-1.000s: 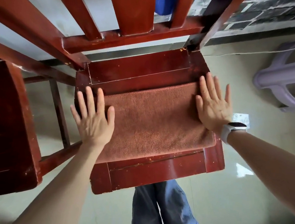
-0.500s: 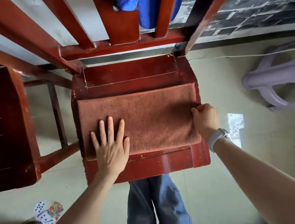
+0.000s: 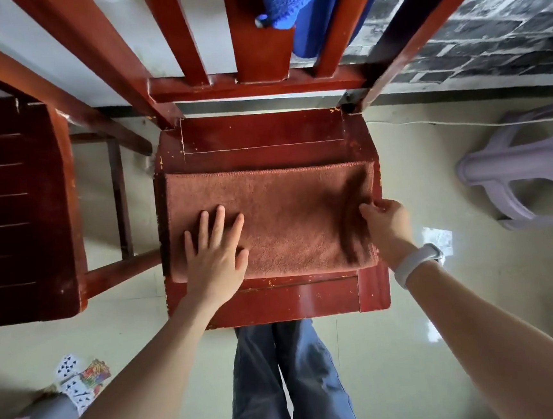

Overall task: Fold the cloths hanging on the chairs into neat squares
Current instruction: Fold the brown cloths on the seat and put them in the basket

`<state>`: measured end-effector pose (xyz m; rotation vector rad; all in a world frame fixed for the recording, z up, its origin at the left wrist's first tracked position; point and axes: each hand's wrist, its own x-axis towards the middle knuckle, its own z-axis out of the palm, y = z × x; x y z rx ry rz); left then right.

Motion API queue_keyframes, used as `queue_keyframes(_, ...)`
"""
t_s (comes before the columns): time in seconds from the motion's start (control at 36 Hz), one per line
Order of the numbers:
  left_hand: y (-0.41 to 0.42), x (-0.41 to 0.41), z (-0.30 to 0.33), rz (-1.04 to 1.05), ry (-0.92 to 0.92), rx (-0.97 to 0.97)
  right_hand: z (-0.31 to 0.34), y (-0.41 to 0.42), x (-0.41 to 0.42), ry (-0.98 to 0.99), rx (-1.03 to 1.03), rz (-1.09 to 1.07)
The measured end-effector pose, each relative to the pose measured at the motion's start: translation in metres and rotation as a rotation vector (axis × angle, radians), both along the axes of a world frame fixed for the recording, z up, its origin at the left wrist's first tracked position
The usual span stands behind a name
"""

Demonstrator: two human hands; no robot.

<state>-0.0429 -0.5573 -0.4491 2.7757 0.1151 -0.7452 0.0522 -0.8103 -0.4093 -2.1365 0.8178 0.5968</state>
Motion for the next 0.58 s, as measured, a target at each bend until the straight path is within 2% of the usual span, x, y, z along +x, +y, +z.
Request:
queue_keyframes(0.08,0.003,0.003,0.007,0.132,-0.071,-0.185,0.019,0.016,0.002,0.012,0.149,0.01)
queue_keyframes(0.17,0.007,0.006,0.024,0.489,-0.166,-0.464,0.033,0.043,0.003,0.048,0.342,0.008)
queue_keyframes(0.28,0.018,0.004,0.053,1.162,0.064,-0.984,0.049,0.108,0.002,0.1,0.498,0.097)
queue_keyframes(0.36,0.029,-0.007,0.058,1.498,0.136,-1.275,0.047,0.161,-0.006,0.119,0.535,0.158)
queue_keyframes(0.47,0.04,-0.025,0.046,1.676,0.164,-1.359,0.04,0.209,-0.008,0.308,0.669,0.25)
queue_keyframes(0.53,0.04,-0.032,0.041,1.671,0.138,-1.287,0.029,0.212,-0.004,0.254,0.529,0.404)
queue_keyframes(0.58,0.038,-0.036,0.037,1.538,0.112,-1.116,0.021,0.205,0.008,0.056,0.284,0.629)
